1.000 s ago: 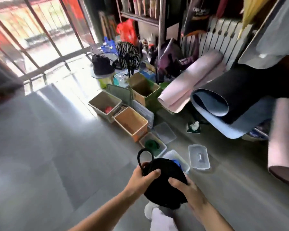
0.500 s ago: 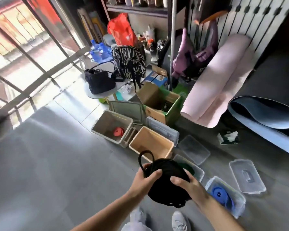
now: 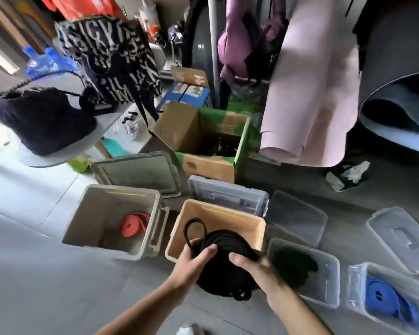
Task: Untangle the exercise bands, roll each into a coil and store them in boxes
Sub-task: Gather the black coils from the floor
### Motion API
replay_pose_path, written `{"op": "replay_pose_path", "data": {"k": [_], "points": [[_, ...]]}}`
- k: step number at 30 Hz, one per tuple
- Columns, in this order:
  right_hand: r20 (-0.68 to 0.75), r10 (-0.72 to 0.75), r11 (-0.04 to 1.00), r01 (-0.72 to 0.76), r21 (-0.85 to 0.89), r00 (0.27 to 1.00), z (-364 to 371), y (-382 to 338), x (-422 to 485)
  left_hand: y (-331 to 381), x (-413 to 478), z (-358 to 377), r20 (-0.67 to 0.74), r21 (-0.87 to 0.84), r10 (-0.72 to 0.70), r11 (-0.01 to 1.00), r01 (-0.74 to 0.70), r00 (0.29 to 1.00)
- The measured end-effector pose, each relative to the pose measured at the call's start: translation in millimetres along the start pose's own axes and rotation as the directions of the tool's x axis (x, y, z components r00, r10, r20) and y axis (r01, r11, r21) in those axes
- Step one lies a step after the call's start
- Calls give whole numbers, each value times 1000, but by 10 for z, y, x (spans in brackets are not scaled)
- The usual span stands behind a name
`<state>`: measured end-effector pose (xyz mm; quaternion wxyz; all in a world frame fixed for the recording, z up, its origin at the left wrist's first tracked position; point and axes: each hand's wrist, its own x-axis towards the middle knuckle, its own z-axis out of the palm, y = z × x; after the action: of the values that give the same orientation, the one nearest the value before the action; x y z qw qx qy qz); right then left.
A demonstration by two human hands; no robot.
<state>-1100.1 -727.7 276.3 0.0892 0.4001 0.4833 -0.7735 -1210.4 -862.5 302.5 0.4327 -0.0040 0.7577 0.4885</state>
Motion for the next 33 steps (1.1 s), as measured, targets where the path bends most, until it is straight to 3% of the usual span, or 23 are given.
{"op": "replay_pose_path", "data": {"k": [7, 10, 14, 19, 22, 25, 29, 33], "points": [[-67, -63, 998, 62, -18, 996, -145, 925, 1645, -1070, 1611, -42, 91, -69, -36, 997, 42, 995], [-123, -43, 998, 36, -55, 991, -231, 1285, 2269, -1436, 2183, -51, 103, -118, -115, 985, 127, 988], [-221, 9, 1000, -4, 22, 975, -292, 1635, 2866, -1710, 2714, -26, 161, -128, -112, 983, 133, 981], [-216, 74, 997, -66, 44, 974, -328, 1781, 3207, -1889, 3165, -30, 172, -11, -240, 969, 246, 955], [-265, 149, 983, -172, -68, 953, -323, 1827, 3241, -1995, 3317, -29, 176, 141, -347, 935, 326, 921], [-329, 150, 942, -236, -240, 932, -366, 1939, 3327, -2060, 3405, -30, 172, 290, -362, 908, 304, 916], [-383, 72, 885, -236, -401, 921, -408, 1939, 3309, -2059, 3407, -84, 121, 467, -279, 863, 193, 953], [-396, -78, 749, -209, -629, 915, -369, 1761, 3150, -1941, 3279, -140, 124, 526, -155, 848, 68, 980]]}}
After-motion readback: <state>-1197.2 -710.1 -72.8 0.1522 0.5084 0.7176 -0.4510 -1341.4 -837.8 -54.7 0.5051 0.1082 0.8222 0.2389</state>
